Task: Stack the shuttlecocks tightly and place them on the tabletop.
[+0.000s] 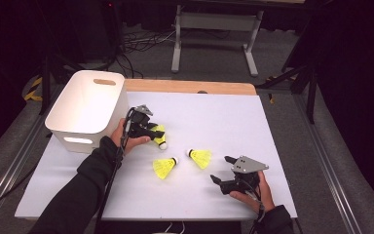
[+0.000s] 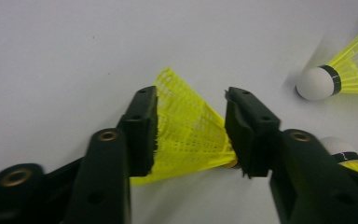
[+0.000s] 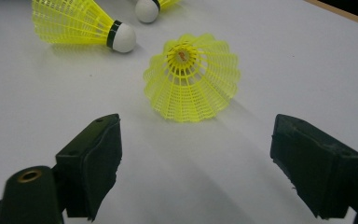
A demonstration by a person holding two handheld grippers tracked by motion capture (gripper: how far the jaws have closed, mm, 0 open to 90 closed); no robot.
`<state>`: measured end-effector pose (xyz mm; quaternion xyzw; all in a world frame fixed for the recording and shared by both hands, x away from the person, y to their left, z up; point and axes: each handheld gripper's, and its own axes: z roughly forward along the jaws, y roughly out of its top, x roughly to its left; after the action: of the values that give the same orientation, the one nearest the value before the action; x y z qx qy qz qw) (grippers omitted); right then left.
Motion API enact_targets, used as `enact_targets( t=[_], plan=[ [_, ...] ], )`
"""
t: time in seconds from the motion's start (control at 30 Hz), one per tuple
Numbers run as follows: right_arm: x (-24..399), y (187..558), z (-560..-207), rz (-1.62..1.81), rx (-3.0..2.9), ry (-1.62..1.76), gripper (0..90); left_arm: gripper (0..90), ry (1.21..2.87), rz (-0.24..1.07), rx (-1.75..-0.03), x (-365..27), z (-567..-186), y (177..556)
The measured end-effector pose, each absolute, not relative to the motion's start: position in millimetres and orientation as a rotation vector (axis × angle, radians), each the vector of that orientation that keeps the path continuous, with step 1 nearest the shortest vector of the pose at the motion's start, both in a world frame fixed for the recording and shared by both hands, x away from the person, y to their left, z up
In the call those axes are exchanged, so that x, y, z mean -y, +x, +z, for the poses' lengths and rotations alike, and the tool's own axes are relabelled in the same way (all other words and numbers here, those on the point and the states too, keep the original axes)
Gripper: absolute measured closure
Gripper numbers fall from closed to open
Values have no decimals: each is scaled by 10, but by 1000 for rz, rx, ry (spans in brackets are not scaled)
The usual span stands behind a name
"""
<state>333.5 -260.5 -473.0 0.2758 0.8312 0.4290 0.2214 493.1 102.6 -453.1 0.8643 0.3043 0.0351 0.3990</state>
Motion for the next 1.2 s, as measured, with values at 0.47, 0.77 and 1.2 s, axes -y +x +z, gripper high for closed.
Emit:
enact_targets(
  t=[0.47,0.77,1.2],
  plan=[
    [2615,3336,-4732,1188,-2303,772,178,897,2214,297,-626,-1002,-4182,4839],
    [2585,3322,-4734,1175,-2314,751,177,897,2350,468,-585,-858,-4095,4728],
    [2550,3328,-4760,1142,-2342,724,165,896,2503,451,-482,-708,-4162,4690]
  ],
)
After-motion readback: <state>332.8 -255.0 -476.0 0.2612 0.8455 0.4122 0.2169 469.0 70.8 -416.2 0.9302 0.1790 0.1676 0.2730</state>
